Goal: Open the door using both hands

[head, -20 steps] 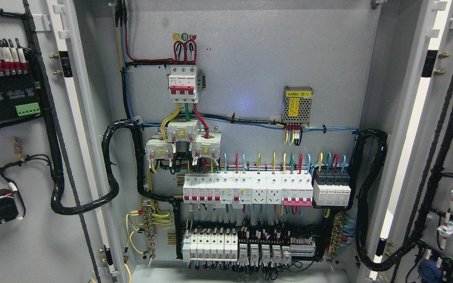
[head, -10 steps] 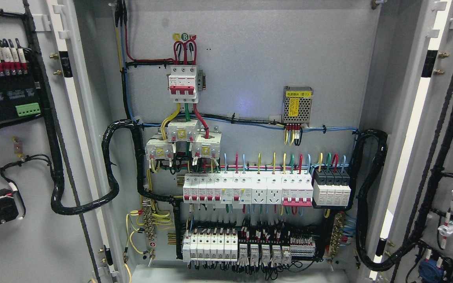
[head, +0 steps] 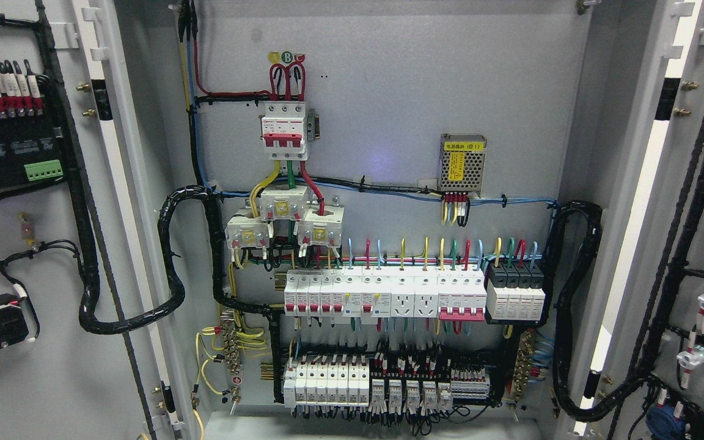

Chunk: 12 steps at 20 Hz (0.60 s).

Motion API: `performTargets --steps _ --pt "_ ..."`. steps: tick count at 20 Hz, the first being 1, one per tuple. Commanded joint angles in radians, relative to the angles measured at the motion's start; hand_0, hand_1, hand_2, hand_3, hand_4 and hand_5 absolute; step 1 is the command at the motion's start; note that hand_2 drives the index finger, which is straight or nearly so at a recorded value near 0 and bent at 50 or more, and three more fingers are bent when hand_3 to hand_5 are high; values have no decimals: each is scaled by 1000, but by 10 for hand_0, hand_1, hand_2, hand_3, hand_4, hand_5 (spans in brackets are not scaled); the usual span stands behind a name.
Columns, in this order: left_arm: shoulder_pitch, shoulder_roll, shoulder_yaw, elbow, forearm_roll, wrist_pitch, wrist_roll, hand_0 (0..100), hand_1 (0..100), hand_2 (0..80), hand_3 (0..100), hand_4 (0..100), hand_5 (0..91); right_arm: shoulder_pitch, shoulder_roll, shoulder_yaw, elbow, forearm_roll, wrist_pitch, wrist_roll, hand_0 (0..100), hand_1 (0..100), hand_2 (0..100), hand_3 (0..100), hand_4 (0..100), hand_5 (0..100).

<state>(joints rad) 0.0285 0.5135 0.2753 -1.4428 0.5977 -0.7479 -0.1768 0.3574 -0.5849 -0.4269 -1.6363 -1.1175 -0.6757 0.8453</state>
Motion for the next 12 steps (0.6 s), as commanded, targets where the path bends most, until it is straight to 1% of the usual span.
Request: performTargets --steps 1,5,9,12 --pt "11 16 -111 -1 -1 -42 -3 120 389 0 0 0 0 72 2 40 -117 1 -4 6 48 0 0 0 0 0" --pt "27 19 -185 -4 1 -44 -1 120 389 0 0 0 0 132 -3 147 -194 2 -7 6 48 0 0 0 0 0" --pt "57 22 -231 -33 -6 -36 -4 120 389 0 0 0 0 149 -9 259 -194 18 -5 4 48 0 0 0 0 0" --pt "91 19 -264 -54 -25 -27 -4 120 389 0 0 0 0 182 -9 330 -168 83 -7 1 47 0 0 0 0 0"
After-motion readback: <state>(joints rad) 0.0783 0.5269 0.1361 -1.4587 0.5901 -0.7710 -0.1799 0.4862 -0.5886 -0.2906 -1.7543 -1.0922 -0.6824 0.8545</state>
